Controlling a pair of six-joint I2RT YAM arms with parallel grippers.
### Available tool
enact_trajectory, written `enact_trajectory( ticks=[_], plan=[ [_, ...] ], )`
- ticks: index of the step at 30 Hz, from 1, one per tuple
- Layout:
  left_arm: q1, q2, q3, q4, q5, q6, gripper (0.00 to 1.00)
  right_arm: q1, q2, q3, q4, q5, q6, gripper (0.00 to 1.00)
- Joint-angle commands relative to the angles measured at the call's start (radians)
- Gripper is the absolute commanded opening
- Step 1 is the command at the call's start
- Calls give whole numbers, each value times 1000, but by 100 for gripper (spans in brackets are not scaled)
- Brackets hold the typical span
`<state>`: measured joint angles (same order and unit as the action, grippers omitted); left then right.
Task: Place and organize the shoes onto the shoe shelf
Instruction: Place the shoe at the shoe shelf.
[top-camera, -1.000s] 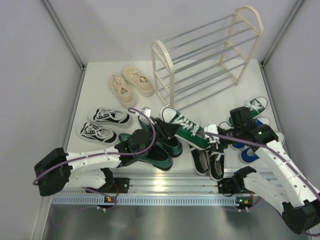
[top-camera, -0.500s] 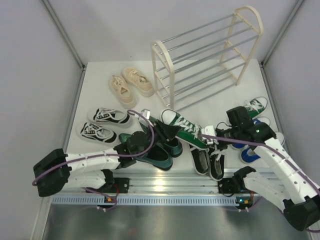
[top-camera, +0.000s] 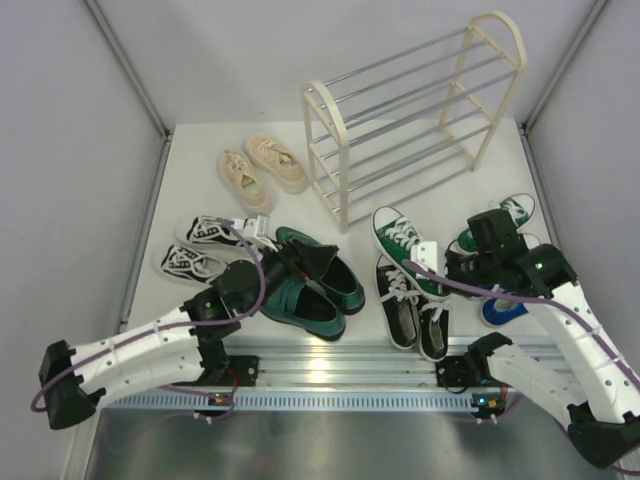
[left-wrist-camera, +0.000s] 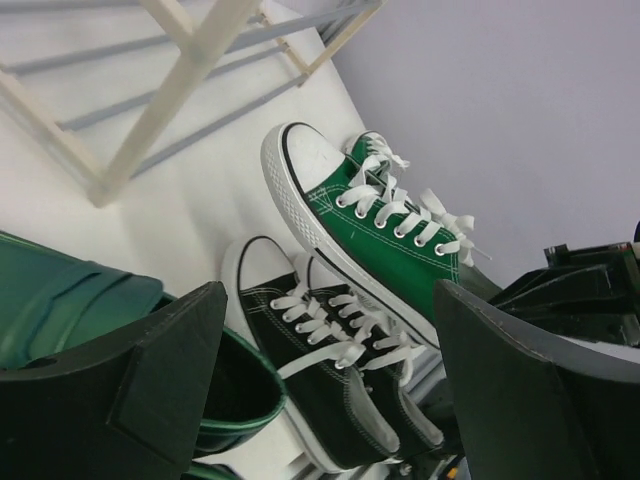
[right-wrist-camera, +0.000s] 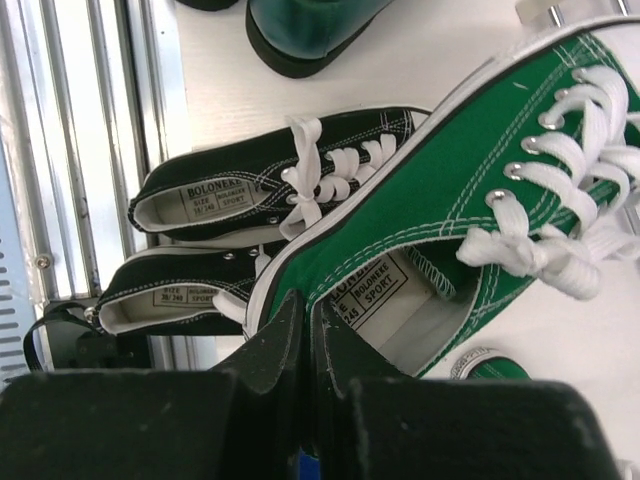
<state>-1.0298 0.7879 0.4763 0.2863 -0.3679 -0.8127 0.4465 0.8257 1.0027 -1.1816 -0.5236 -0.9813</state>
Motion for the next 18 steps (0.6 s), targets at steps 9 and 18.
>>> enact_trajectory(
  ticks=[9, 18],
  plan=[
    [2, -315, 134, -524, -163, 398, 89, -6, 119, 63, 189, 76, -69, 0],
    [2, -441, 133, -673, -193, 489, 91, -6, 308, 112, 431, 134, -43, 0]
  ],
)
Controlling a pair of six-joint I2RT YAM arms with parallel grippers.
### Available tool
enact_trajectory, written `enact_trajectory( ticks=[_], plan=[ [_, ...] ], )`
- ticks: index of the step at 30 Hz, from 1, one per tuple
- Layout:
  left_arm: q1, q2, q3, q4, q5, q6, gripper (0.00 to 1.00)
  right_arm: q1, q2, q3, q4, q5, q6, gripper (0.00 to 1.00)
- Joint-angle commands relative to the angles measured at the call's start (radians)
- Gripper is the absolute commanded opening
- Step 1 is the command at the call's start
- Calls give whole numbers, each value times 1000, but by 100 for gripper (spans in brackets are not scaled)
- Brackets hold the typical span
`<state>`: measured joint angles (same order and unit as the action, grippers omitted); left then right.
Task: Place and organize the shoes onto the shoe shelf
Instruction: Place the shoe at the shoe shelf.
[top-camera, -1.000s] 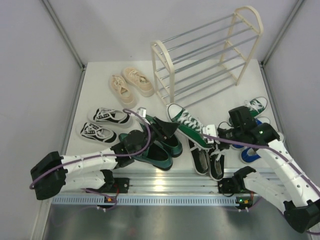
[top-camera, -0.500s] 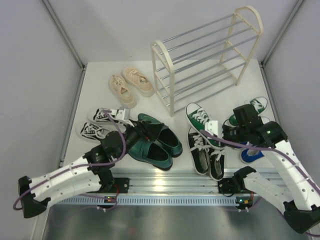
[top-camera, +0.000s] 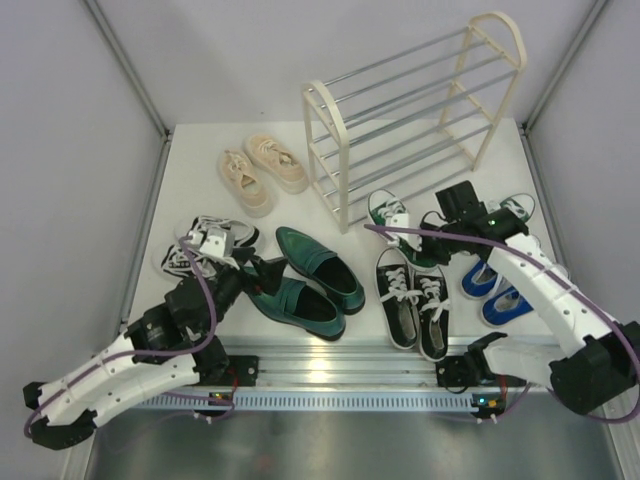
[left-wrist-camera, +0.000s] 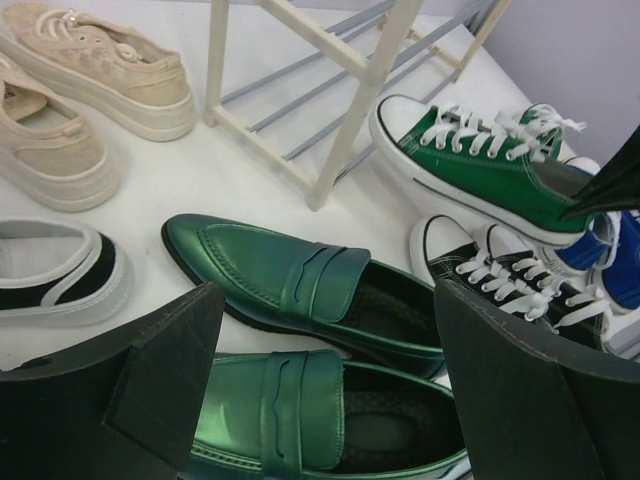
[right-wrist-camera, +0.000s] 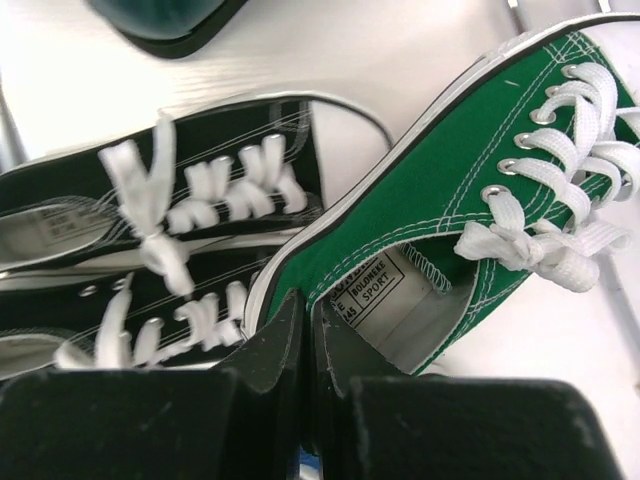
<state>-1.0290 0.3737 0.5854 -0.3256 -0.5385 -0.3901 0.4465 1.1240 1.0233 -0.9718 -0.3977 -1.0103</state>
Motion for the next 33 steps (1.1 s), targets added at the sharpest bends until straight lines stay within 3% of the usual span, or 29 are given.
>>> enact_trajectory(
  ticks=[1, 19, 33],
  plan=[
    [1, -32, 16, -62, -17, 71, 91, -6, 34, 96, 261, 5, -14, 0],
    [3, -84, 74, -164, -2, 108, 98, 35, 329, 109, 717, -9, 24, 0],
    [1, -113, 97, -214, 18, 108, 98, 97, 480, 124, 873, 42, 48, 0]
  ],
)
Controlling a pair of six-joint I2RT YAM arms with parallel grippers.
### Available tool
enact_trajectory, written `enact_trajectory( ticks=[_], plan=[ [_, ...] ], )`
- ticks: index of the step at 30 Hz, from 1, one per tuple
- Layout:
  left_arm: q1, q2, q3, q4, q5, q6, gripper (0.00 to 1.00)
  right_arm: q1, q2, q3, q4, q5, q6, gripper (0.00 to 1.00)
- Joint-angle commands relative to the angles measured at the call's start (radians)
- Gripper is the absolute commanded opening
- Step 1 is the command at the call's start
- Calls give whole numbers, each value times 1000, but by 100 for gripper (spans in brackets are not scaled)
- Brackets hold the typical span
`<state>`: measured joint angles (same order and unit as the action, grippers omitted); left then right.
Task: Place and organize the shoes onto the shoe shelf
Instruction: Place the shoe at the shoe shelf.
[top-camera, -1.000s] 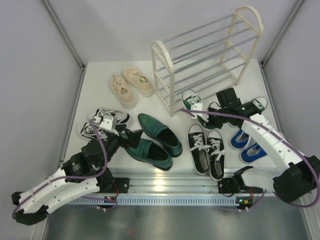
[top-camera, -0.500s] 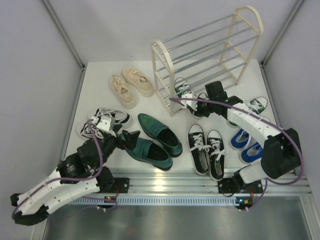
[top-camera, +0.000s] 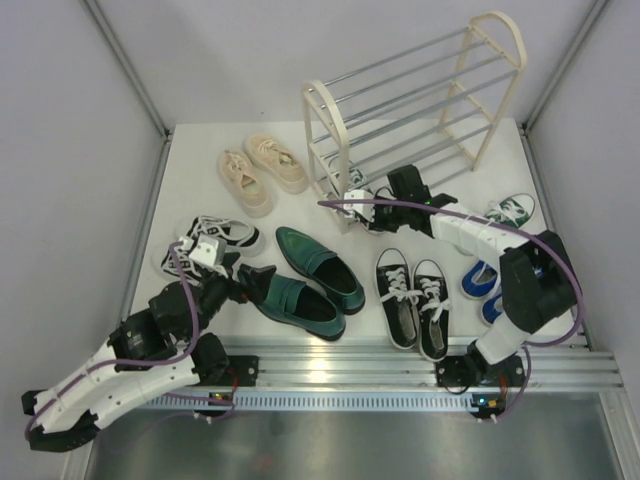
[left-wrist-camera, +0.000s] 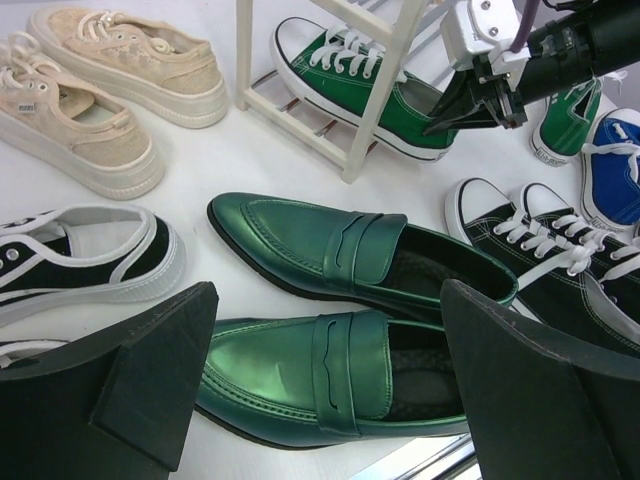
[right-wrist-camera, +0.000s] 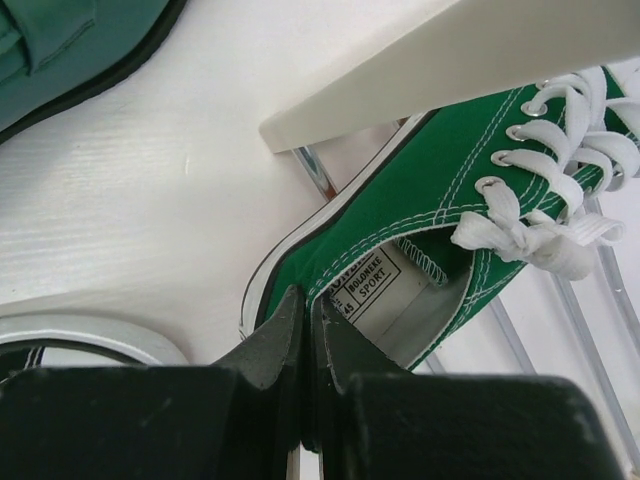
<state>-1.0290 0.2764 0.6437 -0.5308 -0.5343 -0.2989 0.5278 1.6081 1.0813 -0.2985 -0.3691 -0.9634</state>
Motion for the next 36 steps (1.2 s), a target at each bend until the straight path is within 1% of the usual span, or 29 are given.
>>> enact_trajectory(
  ticks=[1, 6, 13, 16, 18, 19, 20, 22, 26, 27, 28, 31, 32, 34, 35, 36],
  plan=[
    [1, -16, 39, -9, 13, 15, 98, 15, -2, 62, 214, 19, 2, 0],
    [3, -23, 34, -9, 20, 11, 98, 17, 9, 48, 275, 19, -15, 0],
    [1, -39, 30, -11, 16, 1, 98, 15, 56, 55, 289, 9, -47, 0],
    [3, -43, 27, -9, 11, 0, 98, 15, 72, 54, 289, 16, -52, 5],
    [3, -46, 27, -11, 10, 0, 99, 15, 76, 43, 289, 24, -51, 13],
    [1, -45, 25, -11, 8, -2, 98, 15, 75, 39, 320, 28, -49, 18],
    [1, -45, 25, -9, 10, -2, 98, 15, 69, 34, 326, 33, -47, 28],
    [3, -46, 24, -11, 10, -2, 98, 15, 55, 14, 329, 42, -47, 37],
    [1, -42, 22, -9, 14, -3, 98, 14, -26, -24, 319, 58, -47, 58],
    [3, -43, 22, -9, 14, -3, 98, 14, -46, -40, 303, 59, -40, 61],
    [1, -40, 22, -9, 17, -3, 98, 14, -68, -47, 302, 58, -37, 66],
    [1, -40, 22, -11, 20, -6, 98, 9, -166, -84, 214, 58, -17, 69],
    [1, -40, 22, -11, 22, -8, 98, 5, -227, -109, 191, 56, -8, 70],
    [1, -40, 22, -9, 23, -11, 98, 3, -299, -144, 121, 53, 12, 70],
    [1, -39, 22, -9, 23, -12, 99, -2, -379, -162, 98, 53, 18, 71],
    [1, -37, 24, -9, 20, -14, 98, -3, -420, -196, 70, 62, 52, 71]
  ],
)
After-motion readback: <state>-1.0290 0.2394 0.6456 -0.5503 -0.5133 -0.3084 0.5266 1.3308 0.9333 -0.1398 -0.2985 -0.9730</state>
